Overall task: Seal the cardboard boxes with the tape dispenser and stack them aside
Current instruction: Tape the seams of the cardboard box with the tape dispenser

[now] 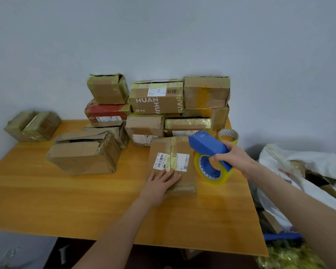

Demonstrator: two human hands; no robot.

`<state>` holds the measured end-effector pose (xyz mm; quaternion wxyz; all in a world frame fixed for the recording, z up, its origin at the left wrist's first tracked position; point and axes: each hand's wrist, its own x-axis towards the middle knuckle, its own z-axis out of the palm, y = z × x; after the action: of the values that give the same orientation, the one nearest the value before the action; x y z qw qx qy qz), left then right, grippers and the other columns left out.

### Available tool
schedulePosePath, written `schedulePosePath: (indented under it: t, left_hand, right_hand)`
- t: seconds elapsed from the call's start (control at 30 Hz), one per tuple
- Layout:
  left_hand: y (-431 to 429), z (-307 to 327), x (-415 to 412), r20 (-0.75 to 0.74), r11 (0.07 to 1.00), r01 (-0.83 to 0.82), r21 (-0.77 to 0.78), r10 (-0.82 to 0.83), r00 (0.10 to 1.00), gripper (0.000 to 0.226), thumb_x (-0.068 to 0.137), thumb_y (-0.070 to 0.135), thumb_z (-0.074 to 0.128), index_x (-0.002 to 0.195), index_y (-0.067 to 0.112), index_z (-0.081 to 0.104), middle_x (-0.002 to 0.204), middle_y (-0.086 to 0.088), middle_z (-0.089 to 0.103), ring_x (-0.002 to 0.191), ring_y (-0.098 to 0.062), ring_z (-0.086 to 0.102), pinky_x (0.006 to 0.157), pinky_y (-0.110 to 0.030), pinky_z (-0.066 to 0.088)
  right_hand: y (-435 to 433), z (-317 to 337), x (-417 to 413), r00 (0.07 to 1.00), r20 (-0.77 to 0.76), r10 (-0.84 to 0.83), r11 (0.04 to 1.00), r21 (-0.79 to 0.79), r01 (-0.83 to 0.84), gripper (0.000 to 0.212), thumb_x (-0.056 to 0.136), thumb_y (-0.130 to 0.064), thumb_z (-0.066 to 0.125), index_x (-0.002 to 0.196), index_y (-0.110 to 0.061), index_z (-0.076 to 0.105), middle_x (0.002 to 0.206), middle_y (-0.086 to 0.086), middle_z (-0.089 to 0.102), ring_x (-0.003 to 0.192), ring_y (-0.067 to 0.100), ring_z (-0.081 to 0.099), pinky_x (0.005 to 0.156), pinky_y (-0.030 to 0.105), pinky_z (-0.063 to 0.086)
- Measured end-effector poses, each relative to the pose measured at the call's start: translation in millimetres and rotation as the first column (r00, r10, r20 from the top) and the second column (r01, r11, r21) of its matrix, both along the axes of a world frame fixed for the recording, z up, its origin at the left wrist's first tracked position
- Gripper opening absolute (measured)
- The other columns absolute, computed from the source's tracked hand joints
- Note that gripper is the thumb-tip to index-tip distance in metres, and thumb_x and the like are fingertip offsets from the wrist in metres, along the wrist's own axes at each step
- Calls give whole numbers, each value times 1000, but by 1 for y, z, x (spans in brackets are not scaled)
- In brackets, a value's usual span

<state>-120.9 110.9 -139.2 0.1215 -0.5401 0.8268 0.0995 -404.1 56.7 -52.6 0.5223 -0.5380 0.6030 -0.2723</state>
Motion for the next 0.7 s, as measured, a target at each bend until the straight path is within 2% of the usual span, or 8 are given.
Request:
schedulePosePath:
  t: [0.07, 0.13, 0.23, 0.3, 0.37, 0.53, 0.63, 0.7]
  left_hand:
    - [-2, 8, 1, -105, 997, -39, 63, 45, 993, 82, 90, 32, 57, 151, 41, 4, 161, 9, -3, 148, -17, 0, 119, -47, 2]
    - [-4, 21, -2, -386, 964, -230, 135, 265, 884, 72, 88, 34, 58, 150, 36, 23, 160, 7, 14, 144, -16, 21, 116, -42, 24]
    - [-11, 49, -12, -703, 753, -481, 449, 630, 330, 52, 94, 36, 54, 143, 24, 41, 145, 1, 47, 112, -8, 53, 82, -19, 48]
    - [-16, 65, -14, -605, 566, -383, 730, 796, 24, 56, 96, 47, 48, 142, 16, 42, 139, -5, 53, 108, -15, 56, 86, -30, 50]
    - [-17, 76, -10, -438, 409, -185, 893, 886, -155, 67, 93, 58, 45, 139, 10, 42, 133, -8, 57, 106, -20, 60, 80, -37, 53]
    - [-11, 76, 4, -299, 310, 34, 950, 936, -184, 58, 92, 59, 47, 109, 7, 66, 85, 1, 73, 85, -15, 65, 70, -31, 55]
    - [-10, 70, 12, -356, 352, -63, 934, 901, -250, 27, 86, 36, 68, 93, 10, 70, 64, 4, 62, 60, -11, 55, 62, -28, 54]
    - [-8, 65, 15, -432, 401, -169, 901, 866, -251, 15, 83, 24, 73, 90, 12, 68, 68, 3, 62, 59, -11, 52, 62, -26, 54]
  right_hand:
    - [1, 4, -2, 999, -13, 50, 999, 20, -50, 43, 71, -16, 80, 110, -22, 62, 105, 5, 64, 95, 22, 64, 73, 30, 52]
    - [3, 12, -2, 996, 4, 91, 995, 27, -91, 46, 65, -18, 81, 107, -23, 64, 104, 6, 66, 93, 22, 65, 77, 32, 53]
    - [9, 25, 3, 988, 9, 153, 988, 6, -153, 51, 55, -23, 77, 105, -23, 64, 101, 5, 66, 87, 17, 66, 76, 29, 53]
    - [12, 32, 10, 981, 7, 194, 981, -2, -194, 54, 55, -24, 77, 107, -29, 63, 101, 2, 66, 88, 14, 67, 75, 27, 53]
    - [16, 39, 18, 972, -2, 237, 972, -2, -237, 59, 56, -24, 78, 112, -33, 62, 105, -1, 66, 93, 15, 67, 77, 26, 54]
    - [26, 51, 45, 938, -101, 332, 943, 4, -333, 65, 57, -24, 78, 119, -32, 58, 110, -1, 63, 100, 16, 64, 79, 26, 52]
    - [33, 54, 54, 920, -170, 354, 933, 5, -359, 61, 57, -26, 76, 114, -33, 58, 107, -4, 62, 94, 10, 64, 73, 19, 49]
    - [36, 54, 59, 901, -223, 372, 924, -4, -382, 57, 56, -27, 77, 110, -34, 57, 103, -6, 61, 84, 1, 63, 65, 13, 47]
